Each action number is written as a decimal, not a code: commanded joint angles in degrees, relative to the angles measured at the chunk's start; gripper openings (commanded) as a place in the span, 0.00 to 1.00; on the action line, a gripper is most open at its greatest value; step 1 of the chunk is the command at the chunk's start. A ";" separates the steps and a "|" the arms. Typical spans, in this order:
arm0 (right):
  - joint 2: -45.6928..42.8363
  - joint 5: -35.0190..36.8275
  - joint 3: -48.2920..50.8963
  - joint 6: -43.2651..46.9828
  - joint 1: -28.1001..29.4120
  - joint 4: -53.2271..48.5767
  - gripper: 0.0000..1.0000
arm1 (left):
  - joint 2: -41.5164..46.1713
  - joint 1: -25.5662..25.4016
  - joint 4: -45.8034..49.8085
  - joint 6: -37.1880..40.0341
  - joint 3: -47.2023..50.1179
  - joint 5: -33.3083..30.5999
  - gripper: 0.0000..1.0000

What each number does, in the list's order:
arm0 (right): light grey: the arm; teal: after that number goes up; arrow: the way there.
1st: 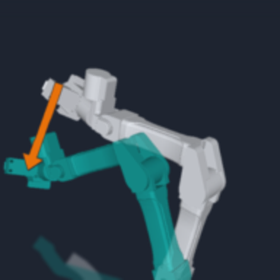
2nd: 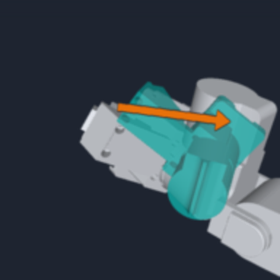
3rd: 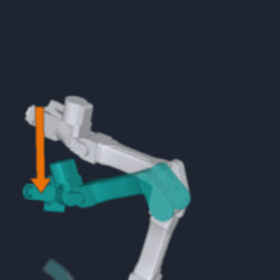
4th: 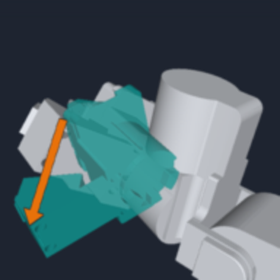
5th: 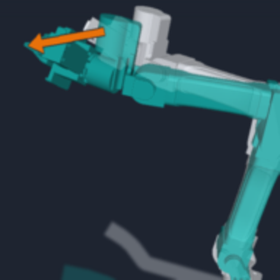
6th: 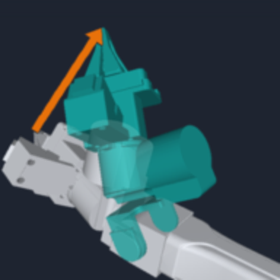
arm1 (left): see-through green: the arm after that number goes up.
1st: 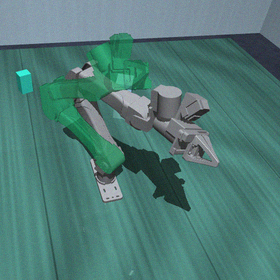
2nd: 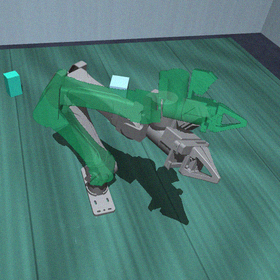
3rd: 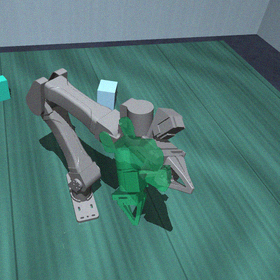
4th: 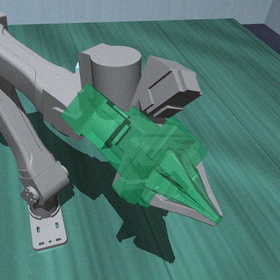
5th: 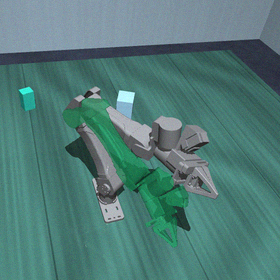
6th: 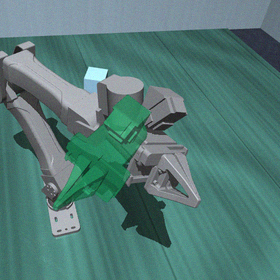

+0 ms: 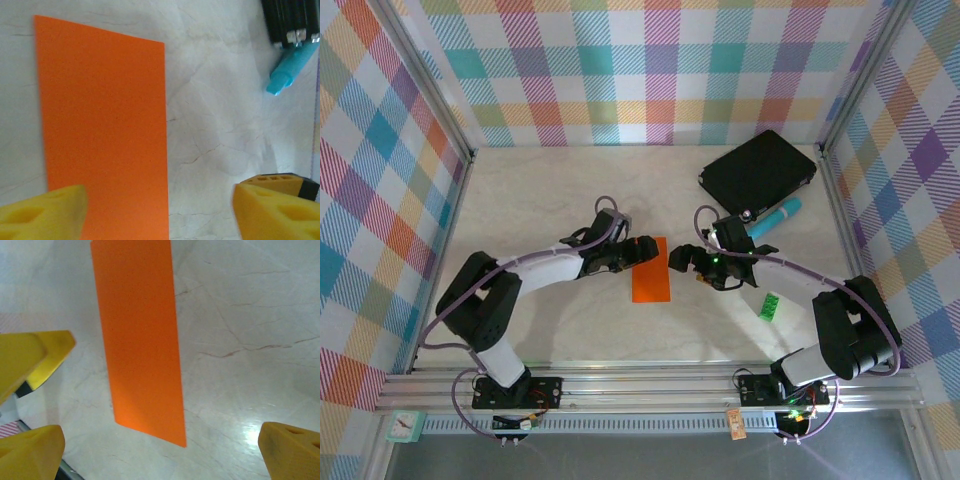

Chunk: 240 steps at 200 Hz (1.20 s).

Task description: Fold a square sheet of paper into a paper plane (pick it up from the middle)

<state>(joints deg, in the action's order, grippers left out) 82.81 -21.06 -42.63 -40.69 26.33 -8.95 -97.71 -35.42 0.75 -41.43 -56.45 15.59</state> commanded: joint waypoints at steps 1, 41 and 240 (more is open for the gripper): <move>1.26 -2.78 0.44 -3.43 -0.13 1.71 0.97 | -3.64 0.61 4.61 2.07 -4.07 3.49 0.64; 2.34 -3.06 -0.53 -3.52 -0.12 -3.43 0.81 | -11.08 1.48 7.64 1.43 -9.07 1.15 0.48; 11.39 -5.92 -7.48 -5.36 3.72 -9.25 0.47 | -15.35 6.59 6.35 -3.77 -8.15 0.60 0.31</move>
<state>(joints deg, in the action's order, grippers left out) 93.06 -26.09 -49.17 -44.84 29.39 -16.84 -110.85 -29.10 2.83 -44.27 -64.05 17.56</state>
